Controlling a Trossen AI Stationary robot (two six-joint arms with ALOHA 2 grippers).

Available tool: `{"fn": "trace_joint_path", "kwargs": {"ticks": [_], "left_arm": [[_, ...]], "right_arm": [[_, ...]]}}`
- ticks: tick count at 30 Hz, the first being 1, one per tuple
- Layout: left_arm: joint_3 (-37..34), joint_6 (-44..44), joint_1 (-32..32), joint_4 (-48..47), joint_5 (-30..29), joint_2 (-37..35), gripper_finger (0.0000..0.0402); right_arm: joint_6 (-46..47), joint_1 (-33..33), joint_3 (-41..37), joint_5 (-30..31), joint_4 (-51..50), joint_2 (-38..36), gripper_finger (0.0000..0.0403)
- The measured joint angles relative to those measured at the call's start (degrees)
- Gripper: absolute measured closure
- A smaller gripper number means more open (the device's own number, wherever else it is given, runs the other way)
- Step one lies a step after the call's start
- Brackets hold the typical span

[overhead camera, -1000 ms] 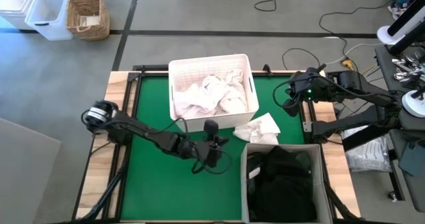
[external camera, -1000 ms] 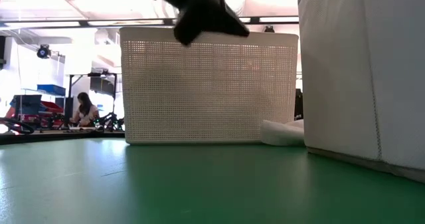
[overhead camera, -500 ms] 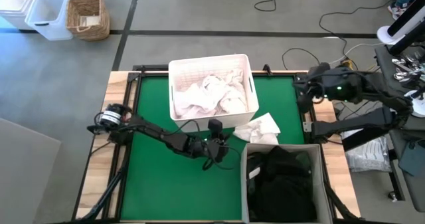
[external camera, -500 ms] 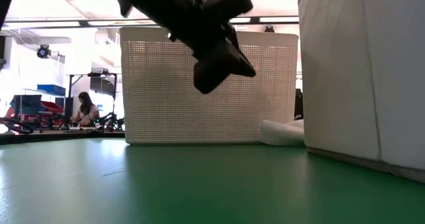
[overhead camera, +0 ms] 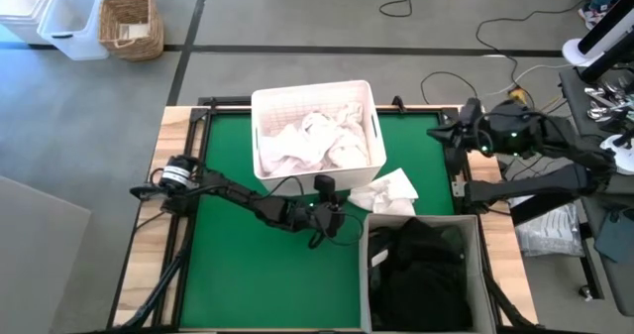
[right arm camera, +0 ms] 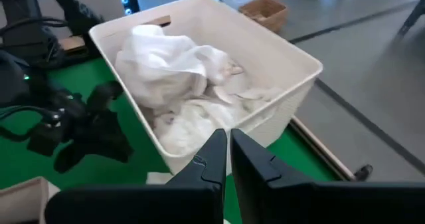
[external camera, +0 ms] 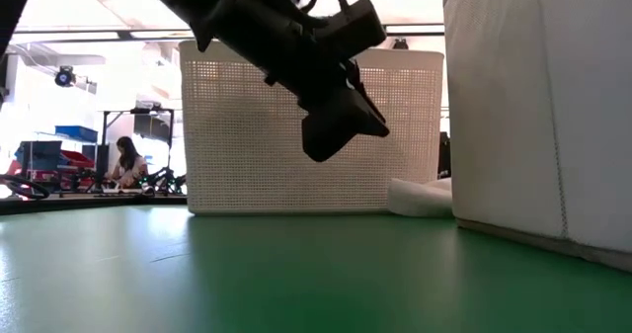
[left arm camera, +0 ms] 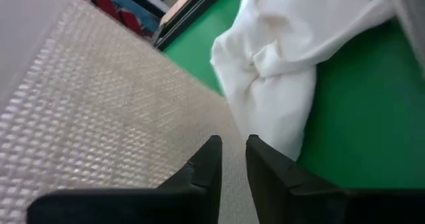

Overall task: Pick and place trash into bin
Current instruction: Put the white cloth into the white plastic storage bin

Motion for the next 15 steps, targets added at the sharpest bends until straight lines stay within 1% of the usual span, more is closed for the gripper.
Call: {"fn": "trace_joint_path", "kwargs": {"ticks": [1,9,15], "left_arm": [[0.0,-0.2,0.3,0.2,0.8,0.2,0.0345],[0.0,-1.6,1.0,1.7,0.8,2.0,0.0295],[0.0,-1.9,0.8,1.8,0.7,2.0,0.0282]], "right_arm": [[-0.2,0.0,-0.1,-0.3,0.7,0.2,0.0390],[-4.9,0.0,-0.2,-0.2,7.0,2.0,0.0390],[-6.1,0.0,-0.3,-0.2,7.6,2.5,0.0390]]}}
